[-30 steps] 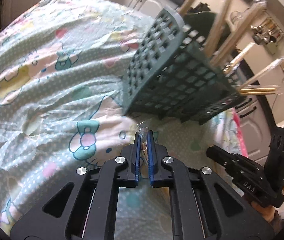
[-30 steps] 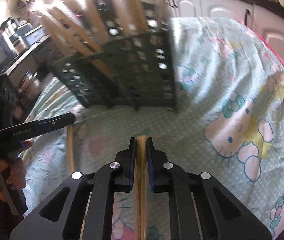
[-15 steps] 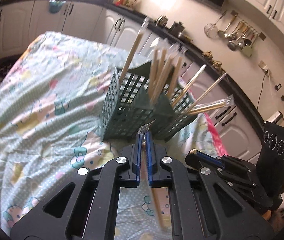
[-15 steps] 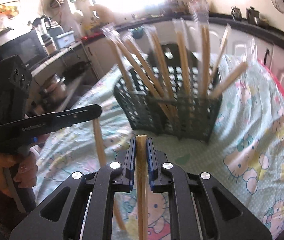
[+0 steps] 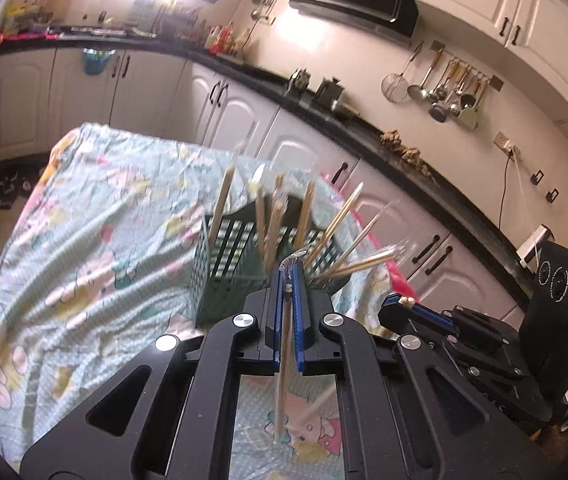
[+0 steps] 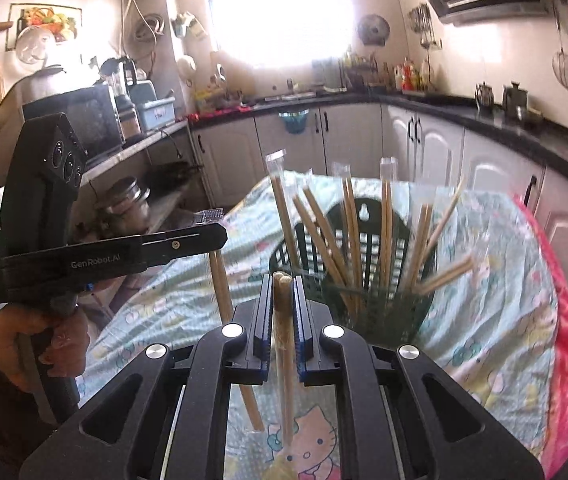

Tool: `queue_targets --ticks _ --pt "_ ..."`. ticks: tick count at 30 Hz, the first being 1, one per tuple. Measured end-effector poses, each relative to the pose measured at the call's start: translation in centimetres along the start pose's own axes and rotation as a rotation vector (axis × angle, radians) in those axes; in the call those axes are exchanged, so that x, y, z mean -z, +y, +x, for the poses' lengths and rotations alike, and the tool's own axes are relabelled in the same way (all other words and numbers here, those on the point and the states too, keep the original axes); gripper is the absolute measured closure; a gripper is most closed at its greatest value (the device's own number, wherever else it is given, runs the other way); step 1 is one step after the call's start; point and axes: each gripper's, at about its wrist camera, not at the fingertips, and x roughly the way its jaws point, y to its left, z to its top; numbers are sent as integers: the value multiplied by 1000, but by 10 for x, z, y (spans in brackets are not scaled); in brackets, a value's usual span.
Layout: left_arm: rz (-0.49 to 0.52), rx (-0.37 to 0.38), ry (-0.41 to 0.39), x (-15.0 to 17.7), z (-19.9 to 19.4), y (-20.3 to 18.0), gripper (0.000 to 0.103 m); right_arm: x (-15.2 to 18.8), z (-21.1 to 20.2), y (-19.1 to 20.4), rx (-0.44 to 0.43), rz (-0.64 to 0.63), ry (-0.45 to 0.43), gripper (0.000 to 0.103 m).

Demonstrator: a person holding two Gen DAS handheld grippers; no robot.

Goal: Organize utensils
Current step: 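Lift the held chopsticks with both tools and carry them above the caddy, then lower the chopsticks into the caddy and open both tools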

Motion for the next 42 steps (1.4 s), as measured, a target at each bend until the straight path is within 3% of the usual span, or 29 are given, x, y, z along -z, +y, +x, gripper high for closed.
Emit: queue_targets --ticks 8,14,25,34,42 --pt "41 -4 -107 -39 -25 -14 101 -34 -18 3 4 -28 -87 96" --pt "61 -45 -222 -77 -42 -21 101 -67 -32 4 21 -63 -167 96" --pt "95 -108 -343 -125 -54 -33 101 -123 -48 -7 66 -102 -282 96" --pt "96 -202 -353 -119 -23 -25 101 -129 -25 -23 107 -91 -264 96" --pt "50 -206 -340 -97 8 -8 101 -117 3 -29 132 -96 -221 96"
